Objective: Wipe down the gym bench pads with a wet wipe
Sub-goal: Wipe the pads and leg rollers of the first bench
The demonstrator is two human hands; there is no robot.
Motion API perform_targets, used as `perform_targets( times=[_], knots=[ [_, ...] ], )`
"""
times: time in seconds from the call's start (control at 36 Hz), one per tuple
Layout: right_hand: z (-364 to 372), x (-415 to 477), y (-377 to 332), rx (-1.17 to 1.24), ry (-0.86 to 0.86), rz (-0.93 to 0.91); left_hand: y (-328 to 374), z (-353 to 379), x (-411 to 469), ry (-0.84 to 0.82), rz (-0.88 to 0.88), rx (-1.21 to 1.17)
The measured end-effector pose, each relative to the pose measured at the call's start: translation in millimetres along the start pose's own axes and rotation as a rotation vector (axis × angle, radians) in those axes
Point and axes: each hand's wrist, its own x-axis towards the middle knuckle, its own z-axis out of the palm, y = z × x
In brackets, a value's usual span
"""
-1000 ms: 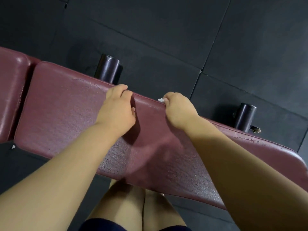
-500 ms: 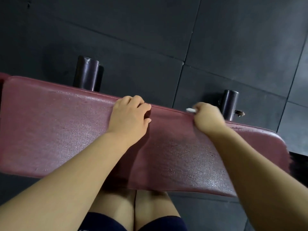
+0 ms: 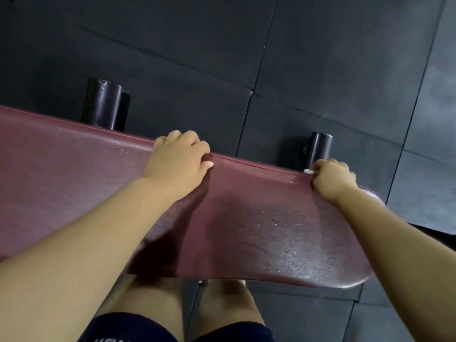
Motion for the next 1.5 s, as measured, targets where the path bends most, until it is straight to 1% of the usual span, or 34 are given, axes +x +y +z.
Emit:
perform_targets(
  times=[0.06, 0.08, 0.11, 0.17, 0.22, 0.28, 0.36, 0.39, 0.44, 0.53, 0.58, 0.64, 0.69, 0.75, 0.81, 0.89, 0.94, 0.97, 1.03, 1.08, 1.14, 1.17, 1.22, 1.25, 1.31, 1.36, 1.42, 1.5],
  knots=[
    [0, 4, 12, 0.043, -0.006, 0.049, 21, 7, 2, -0.017, 0.027, -0.044],
    [1, 4, 11, 0.077, 0.006, 0.032, 32, 12, 2, -0.013, 0.041, -0.066],
    [3, 4, 7, 0.120, 0.021, -0.028, 44, 16, 3, -0.002, 0.054, -0.089],
    [10, 1, -10, 0.194, 0.059, -0.240, 70, 25, 2, 0.031, 0.079, -0.135],
    [18, -3, -24, 0.203, 0.083, -0.413, 95, 34, 2, 0.045, 0.095, -0.168],
    [21, -4, -23, 0.224, 0.076, -0.484, 113, 44, 1, 0.053, 0.107, -0.158],
    [17, -1, 9, 0.225, 0.092, -0.578, 124, 56, -1, 0.087, 0.078, -0.108],
    [16, 2, 26, 0.217, 0.099, -0.576, 126, 59, -2, 0.102, 0.059, -0.103],
    [14, 8, 63, 0.152, 0.111, -0.488, 129, 61, -2, 0.137, 0.035, -0.093],
    [12, 15, 120, 0.021, 0.082, -0.240, 137, 61, -1, 0.154, -0.003, -0.044],
    [10, 19, 144, 0.067, 0.030, -0.102, 144, 61, 2, 0.141, -0.037, -0.007],
    [11, 23, 151, 0.120, 0.003, -0.032, 155, 60, 6, 0.106, -0.078, 0.013],
    [14, 24, 144, 0.127, 0.030, -0.020, 167, 62, 10, 0.083, -0.100, -0.002],
    [15, 23, 128, 0.128, 0.077, -0.077, 181, 65, 14, 0.083, -0.062, -0.060],
    [15, 21, 110, 0.207, 0.099, -0.212, 197, 71, 17, 0.078, 0.018, -0.100],
    [16, 19, 94, 0.286, 0.091, -0.441, 216, 80, 20, 0.031, 0.125, -0.094],
    [18, 19, 100, 0.292, 0.069, -0.531, 222, 85, 21, 0.022, 0.133, -0.099],
    [18, 19, 109, 0.295, 0.057, -0.541, 224, 87, 20, 0.029, 0.124, -0.102],
    [18, 20, 133, 0.266, 0.063, -0.482, 226, 88, 21, 0.042, 0.091, -0.111],
    [17, 23, 161, 0.201, 0.047, -0.318, 227, 88, 22, 0.026, 0.074, -0.104],
    [21, 24, 191, 0.159, -0.028, -0.116, 229, 87, 24, 0.014, 0.073, -0.079],
    [24, 23, 205, 0.185, -0.078, -0.036, 230, 87, 25, 0.017, 0.072, -0.062],
    [33, 16, 225, 0.352, -0.139, 0.060, 235, 88, 27, 0.025, 0.061, -0.039],
    [39, 12, 231, 0.458, -0.136, 0.078, 239, 89, 28, 0.030, 0.057, -0.040],
    [46, 3, 232, 0.577, -0.086, 0.073, 251, 93, 30, 0.039, 0.100, -0.046],
    [49, -2, 227, 0.664, 0.001, 0.061, 265, 100, 30, 0.038, 0.203, -0.035],
    [47, -1, 218, 0.769, 0.050, 0.041, 279, 106, 29, 0.026, 0.288, -0.026],
    [45, 7, 211, 0.814, 0.040, -0.016, 296, 116, 28, 0.016, 0.355, 0.003]
  ],
)
